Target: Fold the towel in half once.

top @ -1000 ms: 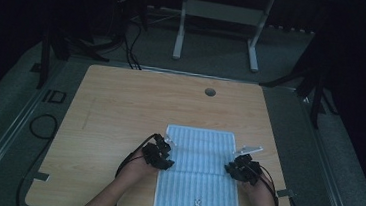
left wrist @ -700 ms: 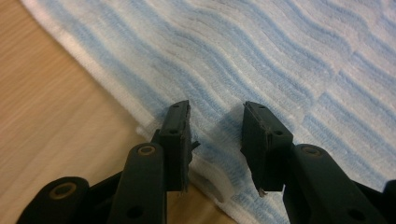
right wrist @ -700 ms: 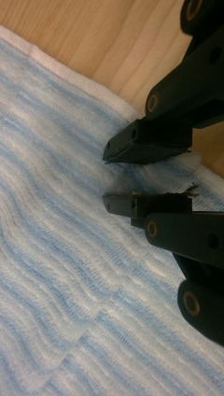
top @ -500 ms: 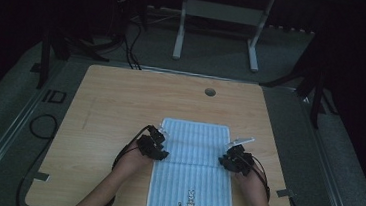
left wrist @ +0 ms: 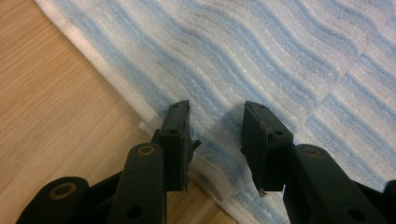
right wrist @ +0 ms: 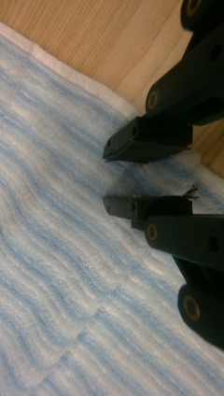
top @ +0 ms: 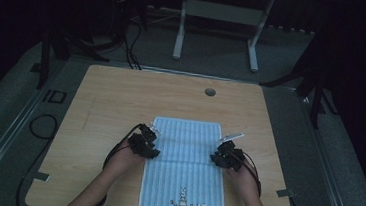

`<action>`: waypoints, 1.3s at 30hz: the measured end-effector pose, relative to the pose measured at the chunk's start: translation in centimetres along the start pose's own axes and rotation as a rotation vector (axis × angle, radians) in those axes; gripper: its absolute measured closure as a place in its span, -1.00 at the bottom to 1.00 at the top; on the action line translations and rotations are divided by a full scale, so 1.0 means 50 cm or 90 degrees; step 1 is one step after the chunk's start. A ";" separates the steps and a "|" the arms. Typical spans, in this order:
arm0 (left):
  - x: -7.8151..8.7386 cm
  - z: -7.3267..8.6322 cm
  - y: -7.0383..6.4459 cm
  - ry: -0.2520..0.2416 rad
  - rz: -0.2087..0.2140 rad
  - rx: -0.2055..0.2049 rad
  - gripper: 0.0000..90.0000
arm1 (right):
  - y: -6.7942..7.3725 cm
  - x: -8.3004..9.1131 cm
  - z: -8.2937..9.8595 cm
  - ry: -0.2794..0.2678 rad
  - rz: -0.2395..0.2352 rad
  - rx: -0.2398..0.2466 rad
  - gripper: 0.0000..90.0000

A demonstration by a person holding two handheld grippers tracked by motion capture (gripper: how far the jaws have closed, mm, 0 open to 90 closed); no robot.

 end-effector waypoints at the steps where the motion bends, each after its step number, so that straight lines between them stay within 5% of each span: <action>1: 0.002 -0.001 0.001 0.001 0.000 0.003 0.37 | 0.000 0.002 -0.001 0.000 -0.003 0.001 0.54; 6: 0.016 -0.019 0.018 0.001 -0.015 0.016 0.16 | -0.009 0.028 -0.022 -0.021 0.001 0.003 0.53; 15: 0.018 -0.065 0.082 -0.030 -0.028 0.057 0.05 | -0.075 0.031 -0.087 -0.023 0.035 -0.032 0.49; 19: -0.016 -0.090 0.103 -0.011 -0.035 0.048 0.01 | -0.114 -0.004 -0.128 -0.024 0.046 -0.078 0.40; 21: -0.032 -0.098 0.111 -0.003 -0.044 0.063 0.01 | -0.117 -0.027 -0.136 -0.012 0.035 -0.080 0.35; 28: -0.056 -0.111 0.143 -0.003 -0.097 0.109 -0.03 | -0.130 -0.075 -0.165 0.031 0.090 -0.054 0.24; 36: -0.068 -0.115 0.158 -0.006 -0.114 0.114 -0.02 | -0.145 -0.116 -0.162 0.059 0.071 -0.088 0.25; 39: -0.076 -0.117 0.156 -0.010 -0.099 0.108 0.05 | -0.146 -0.116 -0.161 0.058 0.063 -0.095 0.35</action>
Point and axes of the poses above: each handheld gripper's, and its own axes: x roughly backward along the jaws, z roughly out of its underside, y roughly to its left, the point moved 1 cm from there along -x, roughly forward along the jaws, and after that the axes turned 5 degrees about -y, right-handed, at the moved point
